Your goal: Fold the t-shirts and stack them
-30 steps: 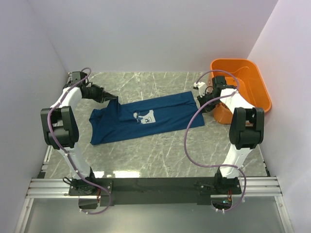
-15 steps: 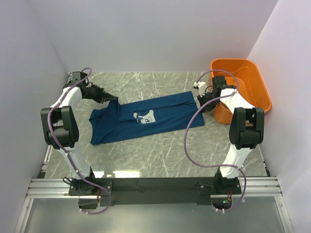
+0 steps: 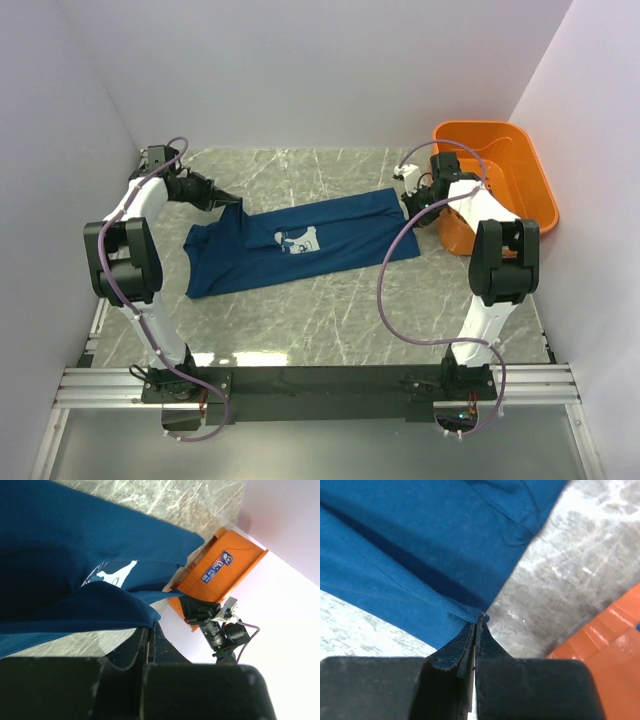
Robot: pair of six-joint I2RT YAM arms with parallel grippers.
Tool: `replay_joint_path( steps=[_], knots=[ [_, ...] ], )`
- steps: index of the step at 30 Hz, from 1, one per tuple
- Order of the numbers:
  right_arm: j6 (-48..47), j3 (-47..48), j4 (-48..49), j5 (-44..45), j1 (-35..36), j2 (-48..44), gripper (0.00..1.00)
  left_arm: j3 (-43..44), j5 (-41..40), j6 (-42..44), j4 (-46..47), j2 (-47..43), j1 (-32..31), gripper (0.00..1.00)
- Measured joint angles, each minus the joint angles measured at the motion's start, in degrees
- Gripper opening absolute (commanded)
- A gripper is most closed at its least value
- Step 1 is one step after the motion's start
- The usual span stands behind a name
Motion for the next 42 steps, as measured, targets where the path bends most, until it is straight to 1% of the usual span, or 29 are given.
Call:
replay_joint_path(
  steps=[4, 7, 9, 12, 14, 18, 20, 22, 26, 30, 38, 42],
  knots=[
    [-2.91, 0.20, -1.46, -1.49, 0.31, 0.09, 0.00, -0.35, 0.22, 0.17, -0.09, -0.61, 0.09, 0.01],
    [-7.93, -1.27, -3.52, -3.19, 0.26, -1.36, 0.00, -3.93, 0.35, 0.26, -0.02, -4.59, 0.15, 0.01],
    [-11.87, -3.76, -5.40, -4.39, 0.02, -4.17, 0.00, -8.50, 0.74, 0.35, 0.22, -10.32, 0.20, 0.01],
    [-17.75, -7.72, -8.72, -6.21, -0.70, -9.64, 0.00, -17.14, 1.25, 0.33, 0.22, -21.49, 0.20, 0.01],
    [-22.08, -9.55, -11.41, -7.63, -2.10, -13.22, 0.00, -22.18, 1.64, -0.07, -0.22, -29.00, 0.20, 0.01],
    [-29.73, -11.76, -15.52, -9.29, -5.29, -17.42, 0.00, -31.85, 2.36, -0.81, -1.05, -41.31, 0.20, 0.01],
    [-33.18, -13.77, -16.83, -9.40, -6.01, -18.73, 0.00, -36.15, 2.54, -1.38, -3.45, -46.47, 0.20, 0.01],
    [-35.85, -16.04, -17.84, -9.38, -6.08, -19.50, 0.00, -38.66, 2.49, -1.57, -7.67, -50.84, 0.20, 0.01],
    [-40.06, -20.61, -18.62, -8.85, -6.12, -20.35, 0.00, -40.02, 2.25, -2.01, -15.02, -58.77, 0.20, 0.01],
    [-42.05, -23.87, -17.66, -7.61, -6.25, -21.24, 0.00, -40.06, 1.95, -3.45, -22.47, -66.73, 0.20, 0.01],
    [-42.99, -26.36, -14.91, -6.14, -6.69, -21.59, 0.00, -41.44, 3.45, -9.57, -34.58, -81.85, 0.20, 0.01],
    [-43.98, -26.47, -14.47, -6.01, -7.30, -21.81, 0.00, -43.17, 4.50, -12.74, -38.80, -86.23, 0.20, 0.01]
  ],
)
